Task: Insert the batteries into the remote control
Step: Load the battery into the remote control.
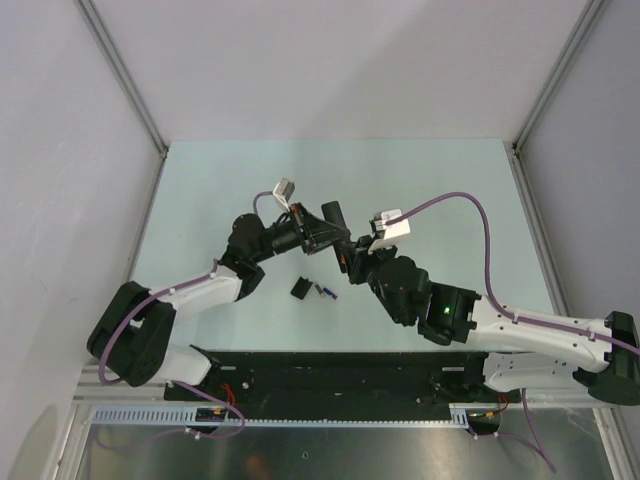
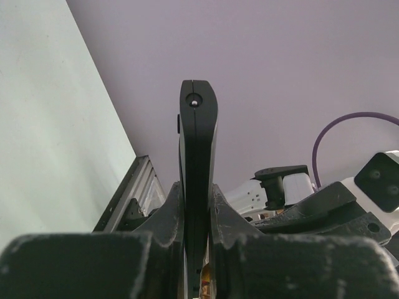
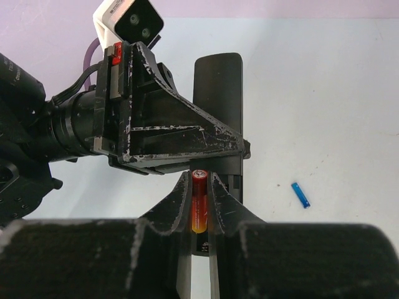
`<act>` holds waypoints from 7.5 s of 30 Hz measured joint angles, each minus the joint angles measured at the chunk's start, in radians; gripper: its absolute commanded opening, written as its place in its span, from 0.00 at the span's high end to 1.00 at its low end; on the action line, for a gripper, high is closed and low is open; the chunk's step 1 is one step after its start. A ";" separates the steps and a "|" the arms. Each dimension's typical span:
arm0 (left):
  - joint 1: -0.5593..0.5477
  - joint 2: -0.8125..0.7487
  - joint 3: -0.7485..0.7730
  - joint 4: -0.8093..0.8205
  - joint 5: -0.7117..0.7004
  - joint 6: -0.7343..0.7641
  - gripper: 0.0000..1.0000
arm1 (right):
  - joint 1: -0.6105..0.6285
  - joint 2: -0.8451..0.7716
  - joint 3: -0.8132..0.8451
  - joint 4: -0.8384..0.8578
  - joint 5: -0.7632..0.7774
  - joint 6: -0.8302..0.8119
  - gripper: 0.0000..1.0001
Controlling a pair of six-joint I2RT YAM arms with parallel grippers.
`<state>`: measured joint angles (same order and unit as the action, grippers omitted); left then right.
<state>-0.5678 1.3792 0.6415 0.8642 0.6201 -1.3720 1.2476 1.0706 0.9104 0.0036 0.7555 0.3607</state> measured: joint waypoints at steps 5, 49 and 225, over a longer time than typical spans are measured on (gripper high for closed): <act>-0.003 0.020 -0.007 0.044 0.010 -0.020 1.00 | 0.001 -0.001 0.000 -0.038 0.015 0.000 1.00; -0.011 0.048 -0.016 0.010 0.011 0.031 1.00 | -0.095 0.119 0.157 -0.385 -0.182 0.247 1.00; 0.020 0.030 -0.024 0.144 0.177 -0.070 1.00 | -0.569 0.026 -0.095 0.032 -1.290 0.485 0.59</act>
<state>-0.5480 1.4090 0.6174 1.0080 0.7975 -1.4418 0.6785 1.0966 0.8154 0.0360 -0.5343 0.8455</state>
